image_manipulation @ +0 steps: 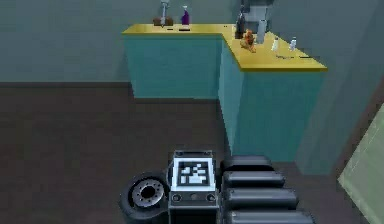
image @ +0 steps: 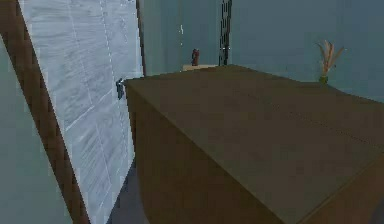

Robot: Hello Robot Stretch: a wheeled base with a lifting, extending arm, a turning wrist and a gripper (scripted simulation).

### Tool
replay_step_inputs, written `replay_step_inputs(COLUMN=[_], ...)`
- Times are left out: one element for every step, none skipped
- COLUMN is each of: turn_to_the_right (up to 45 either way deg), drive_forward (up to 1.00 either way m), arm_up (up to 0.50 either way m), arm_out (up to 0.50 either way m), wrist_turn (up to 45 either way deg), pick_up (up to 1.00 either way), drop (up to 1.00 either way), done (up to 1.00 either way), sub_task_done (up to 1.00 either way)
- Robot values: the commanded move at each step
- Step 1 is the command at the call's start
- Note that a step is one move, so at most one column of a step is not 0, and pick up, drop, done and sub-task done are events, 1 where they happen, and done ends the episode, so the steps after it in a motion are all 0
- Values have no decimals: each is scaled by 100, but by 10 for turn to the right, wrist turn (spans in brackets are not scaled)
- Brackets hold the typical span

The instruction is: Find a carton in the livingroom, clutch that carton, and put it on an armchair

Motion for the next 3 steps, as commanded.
replay_step_inputs(turn_to_the_right=[0, 0, 0], drive_forward=[100, 100, 100], arm_up=[0, 0, 0], arm_out=[0, 0, 0], wrist_turn=[0, 0, 0], pick_up=[0, 0, 0], drop=[0, 0, 0], done=[0, 0, 0], sub_task_done=[0, 0, 0])
